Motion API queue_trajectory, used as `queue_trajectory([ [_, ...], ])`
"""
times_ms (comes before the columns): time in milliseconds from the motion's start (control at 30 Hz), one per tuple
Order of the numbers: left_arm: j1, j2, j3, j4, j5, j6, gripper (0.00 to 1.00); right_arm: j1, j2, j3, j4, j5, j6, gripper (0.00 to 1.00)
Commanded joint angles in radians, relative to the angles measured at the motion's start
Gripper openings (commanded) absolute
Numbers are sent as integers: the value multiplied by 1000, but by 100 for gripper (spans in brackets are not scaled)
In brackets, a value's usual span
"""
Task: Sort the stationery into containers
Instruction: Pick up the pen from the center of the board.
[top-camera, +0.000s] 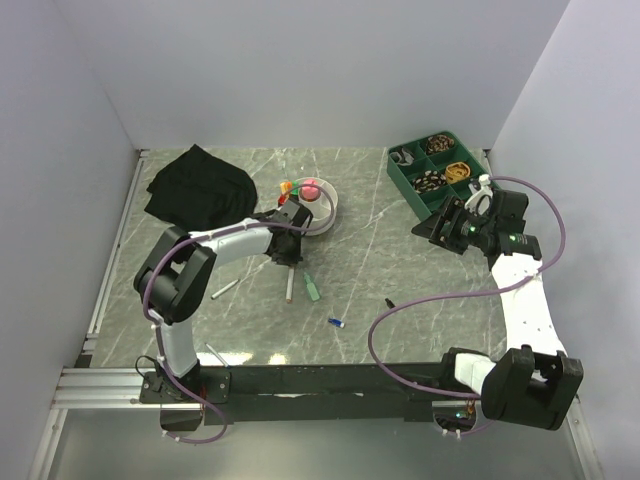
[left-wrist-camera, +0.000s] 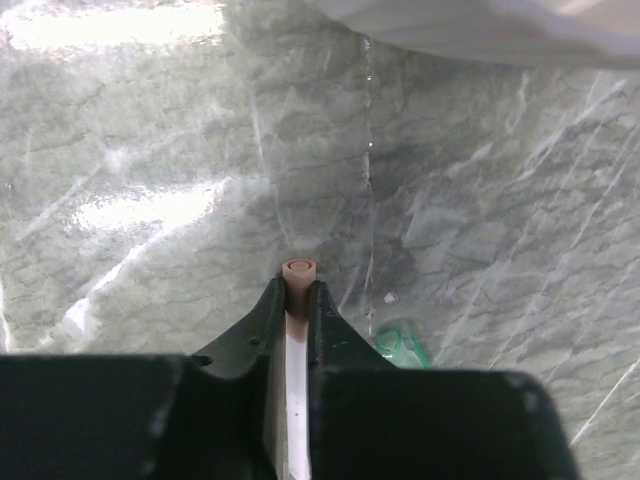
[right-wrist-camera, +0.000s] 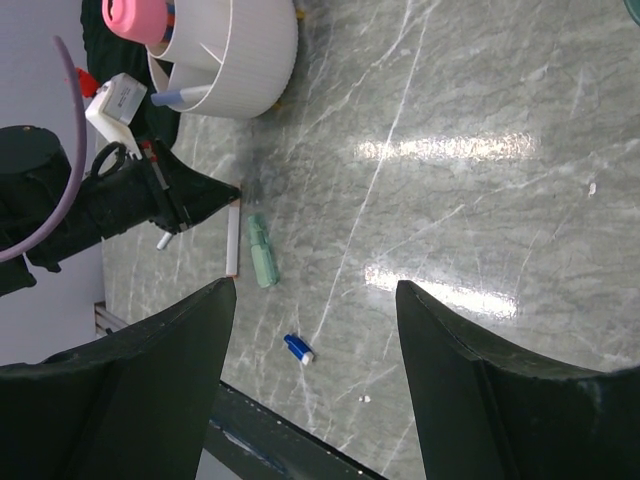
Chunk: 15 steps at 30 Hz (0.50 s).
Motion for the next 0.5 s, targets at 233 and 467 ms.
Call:
queue_trajectory([
  [233, -7, -149, 8, -7, 89, 178, 1, -14, -20, 47, 12, 0, 3, 73],
  [467, 6, -360, 13, 230, 225, 348, 1, -15, 0, 75, 30, 24, -9, 73],
])
